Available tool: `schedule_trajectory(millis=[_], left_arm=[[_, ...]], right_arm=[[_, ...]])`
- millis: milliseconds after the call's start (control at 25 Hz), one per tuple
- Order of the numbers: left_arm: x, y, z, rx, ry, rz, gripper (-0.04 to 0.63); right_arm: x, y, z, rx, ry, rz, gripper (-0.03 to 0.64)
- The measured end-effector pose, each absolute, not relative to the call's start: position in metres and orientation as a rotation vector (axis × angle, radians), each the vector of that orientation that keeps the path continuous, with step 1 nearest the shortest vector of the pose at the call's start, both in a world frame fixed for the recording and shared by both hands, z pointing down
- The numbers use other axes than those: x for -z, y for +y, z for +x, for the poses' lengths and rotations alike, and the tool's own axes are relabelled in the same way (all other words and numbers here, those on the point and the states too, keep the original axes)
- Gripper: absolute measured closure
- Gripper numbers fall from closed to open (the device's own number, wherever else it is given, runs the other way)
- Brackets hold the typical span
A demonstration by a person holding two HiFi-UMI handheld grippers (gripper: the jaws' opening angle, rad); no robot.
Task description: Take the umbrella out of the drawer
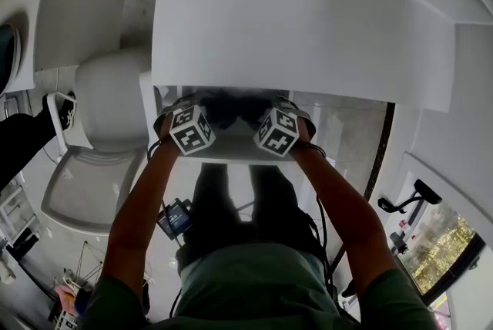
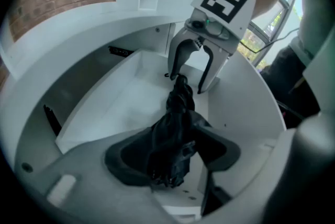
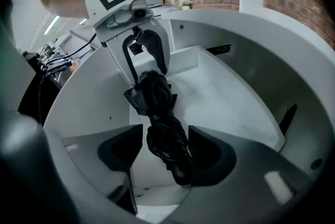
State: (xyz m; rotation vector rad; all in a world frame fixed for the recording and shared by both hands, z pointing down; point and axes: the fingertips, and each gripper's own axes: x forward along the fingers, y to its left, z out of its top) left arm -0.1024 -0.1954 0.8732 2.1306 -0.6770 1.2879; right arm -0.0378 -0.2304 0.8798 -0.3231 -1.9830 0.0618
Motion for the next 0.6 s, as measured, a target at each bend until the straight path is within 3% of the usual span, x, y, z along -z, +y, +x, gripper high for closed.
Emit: schedule_trajectory(millis=[240,600], left_arm=[[-0.893,-0.193,-0.1,-1.337,-0.637,2.128,0.275],[-0.922,-0.19,-0.098,-1.443,-0.568,2.114,0.268]], right_arm=[[-0.913,-0.221,-0.031,0.015,-1.893,-0.38,0.286],[-0.95,-0.217,-0.033,0.093,-1.784,-0.414,0.27]])
